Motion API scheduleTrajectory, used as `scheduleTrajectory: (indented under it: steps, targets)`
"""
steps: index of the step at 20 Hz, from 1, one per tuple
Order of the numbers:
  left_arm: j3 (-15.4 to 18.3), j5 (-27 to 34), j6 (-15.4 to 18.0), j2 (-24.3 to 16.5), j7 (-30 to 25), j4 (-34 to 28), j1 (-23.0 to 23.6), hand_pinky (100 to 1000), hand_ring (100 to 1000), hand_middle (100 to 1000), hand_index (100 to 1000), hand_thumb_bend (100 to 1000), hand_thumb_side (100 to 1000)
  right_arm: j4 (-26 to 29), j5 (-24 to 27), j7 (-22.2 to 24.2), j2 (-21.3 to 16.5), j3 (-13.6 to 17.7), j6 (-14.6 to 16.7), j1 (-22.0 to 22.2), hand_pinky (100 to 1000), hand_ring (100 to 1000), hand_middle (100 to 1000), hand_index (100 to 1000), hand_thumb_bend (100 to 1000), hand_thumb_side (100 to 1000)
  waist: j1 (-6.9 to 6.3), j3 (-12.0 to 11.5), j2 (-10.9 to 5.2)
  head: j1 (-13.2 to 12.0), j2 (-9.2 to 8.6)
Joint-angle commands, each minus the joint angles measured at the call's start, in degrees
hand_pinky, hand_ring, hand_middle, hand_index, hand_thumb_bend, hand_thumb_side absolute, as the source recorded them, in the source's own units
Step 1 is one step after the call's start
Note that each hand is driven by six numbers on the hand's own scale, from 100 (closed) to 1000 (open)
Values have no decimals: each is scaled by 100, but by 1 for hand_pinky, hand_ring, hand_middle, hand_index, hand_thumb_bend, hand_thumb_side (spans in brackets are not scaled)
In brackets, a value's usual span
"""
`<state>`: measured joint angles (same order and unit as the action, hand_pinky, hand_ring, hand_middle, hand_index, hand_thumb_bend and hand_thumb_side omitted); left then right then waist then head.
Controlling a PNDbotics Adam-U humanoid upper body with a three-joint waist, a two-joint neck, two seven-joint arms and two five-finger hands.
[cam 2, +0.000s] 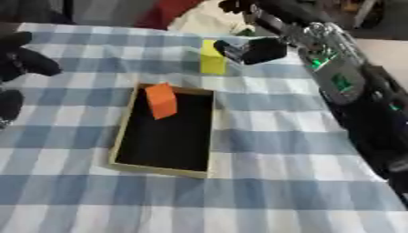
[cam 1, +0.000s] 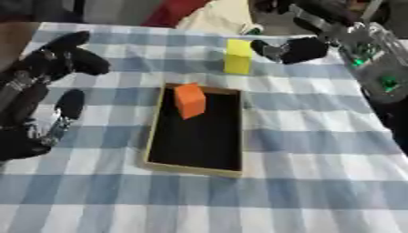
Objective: Pick up objects on the table and place them in the box.
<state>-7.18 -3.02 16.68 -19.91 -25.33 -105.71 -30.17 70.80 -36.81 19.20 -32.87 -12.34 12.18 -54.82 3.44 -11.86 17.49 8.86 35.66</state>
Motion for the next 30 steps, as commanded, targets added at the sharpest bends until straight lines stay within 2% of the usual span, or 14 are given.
scheduleTrajectory:
  steps: [1, 8, 15, 21, 25, 28, 29, 30]
  targets:
    - [11, 55, -47, 37, -110, -120, -33, 787, 758, 716, 997, 100, 653, -450, -465, 74, 125, 148, 132, -268, 880, 924, 886, 975, 364, 620, -13, -34, -104, 77, -97]
    - [-48, 134, -107, 172, -241, -167, -26, 787, 757, 714, 999, 100, 664, -1297, -1152, -81, 552, 429, 139, -609, 886, 931, 884, 973, 334, 610, 8, -193, -96, 211, -156]
    - [-39, 162, -127, 217, -277, -211, -19, 788, 756, 707, 999, 100, 669, -1931, -1465, -380, 791, 669, 47, -716, 887, 924, 878, 967, 317, 633, -5, -295, -59, 274, -175]
    - [-36, 159, -154, 231, -313, -219, 11, 788, 756, 706, 1000, 100, 682, -2202, -1538, -501, 823, 751, 11, -679, 887, 913, 863, 960, 295, 645, -7, -340, -17, 282, -209]
    - [-28, 146, -168, 244, -327, -213, 26, 788, 756, 706, 1000, 100, 686, -2271, -1541, -570, 829, 778, 6, -654, 876, 868, 760, 940, 256, 617, -11, -342, -6, 280, -217]
    - [-25, 140, -173, 240, -325, -211, 37, 788, 756, 706, 1000, 100, 689, -2279, -1533, -623, 820, 776, 13, -632, 870, 849, 705, 931, 209, 544, -14, -343, -7, 281, -227]
    - [-23, 136, -174, 240, -324, -209, 41, 788, 756, 706, 1000, 100, 689, -2287, -1540, -626, 817, 773, 13, -625, 870, 848, 712, 932, 198, 521, -14, -343, -10, 287, -235]
    - [-21, 135, -177, 241, -321, -207, 43, 788, 756, 706, 1000, 100, 690, -2292, -1549, -631, 815, 773, 11, -620, 872, 853, 752, 937, 200, 541, -14, -342, -11, 289, -241]
